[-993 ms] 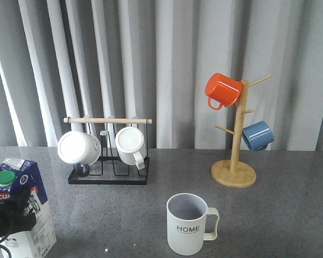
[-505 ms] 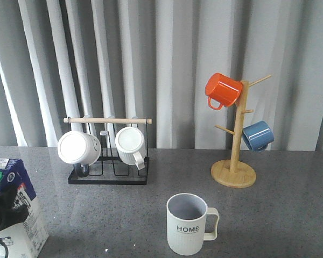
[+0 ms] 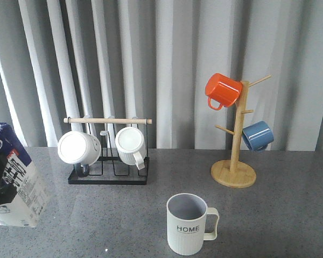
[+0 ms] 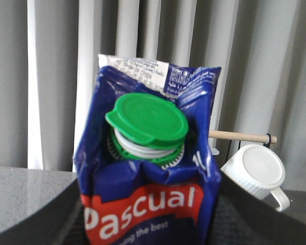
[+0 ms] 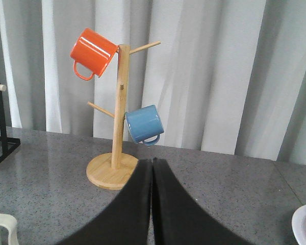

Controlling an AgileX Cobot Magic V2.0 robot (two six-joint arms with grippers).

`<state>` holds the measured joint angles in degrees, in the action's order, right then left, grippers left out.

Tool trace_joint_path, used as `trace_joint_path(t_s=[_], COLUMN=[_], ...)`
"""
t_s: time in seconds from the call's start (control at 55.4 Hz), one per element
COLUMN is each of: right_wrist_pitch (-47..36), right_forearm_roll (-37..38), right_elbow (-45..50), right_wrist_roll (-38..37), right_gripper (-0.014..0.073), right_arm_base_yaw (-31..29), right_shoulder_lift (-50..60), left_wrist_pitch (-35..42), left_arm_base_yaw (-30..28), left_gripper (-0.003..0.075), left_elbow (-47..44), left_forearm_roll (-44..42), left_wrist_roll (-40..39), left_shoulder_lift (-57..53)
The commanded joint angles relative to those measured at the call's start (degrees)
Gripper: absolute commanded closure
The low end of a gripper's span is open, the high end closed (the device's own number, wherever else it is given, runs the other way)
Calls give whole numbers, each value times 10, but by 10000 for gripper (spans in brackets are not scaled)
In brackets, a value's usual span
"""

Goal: Place milk next to cup
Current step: 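Lift the milk carton with the left gripper and carry it beside the HOME mug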

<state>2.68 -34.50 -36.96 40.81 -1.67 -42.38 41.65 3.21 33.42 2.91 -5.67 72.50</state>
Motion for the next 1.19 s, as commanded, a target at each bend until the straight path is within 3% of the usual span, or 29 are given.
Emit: trace_joint_path(t_s=[0.0, 0.108, 0.235, 0.379, 0.487, 0.722, 0.975, 1.173], right_wrist_pitch=[-38, -38, -38, -38, -38, -38, -38, -38], right_forearm_roll=[-1, -1, -1, -1, -1, -1, -1, -1], right_elbow=[-18, -18, -18, -18, -18, -18, -18, -18], right_wrist_roll=[3, 3, 3, 3, 3, 3, 3, 3], right_gripper=[596, 596, 596, 596, 596, 596, 596, 596], right_arm_base_yaw=[-2, -2, -2, -2, -2, -2, -2, -2], right_shoulder_lift=[2, 2, 2, 2, 2, 2, 2, 2], left_wrist_pitch=[-2, 8, 32, -118, -175, -173, -161, -110], left_arm_base_yaw=[3, 3, 3, 34, 66, 126, 188, 242], left_gripper=[666, 665, 664, 664, 664, 664, 664, 664], left_elbow=[19, 19, 24, 70, 107, 148, 160, 160], left_forearm_roll=[-5, -38, -140, -195, -169, -95, 2, 110], left_wrist_roll=[-37, -97, -145, -184, -186, -164, -61, 45], left_shoulder_lift=[-14, -14, -14, -13, -13, -10, 20, 57])
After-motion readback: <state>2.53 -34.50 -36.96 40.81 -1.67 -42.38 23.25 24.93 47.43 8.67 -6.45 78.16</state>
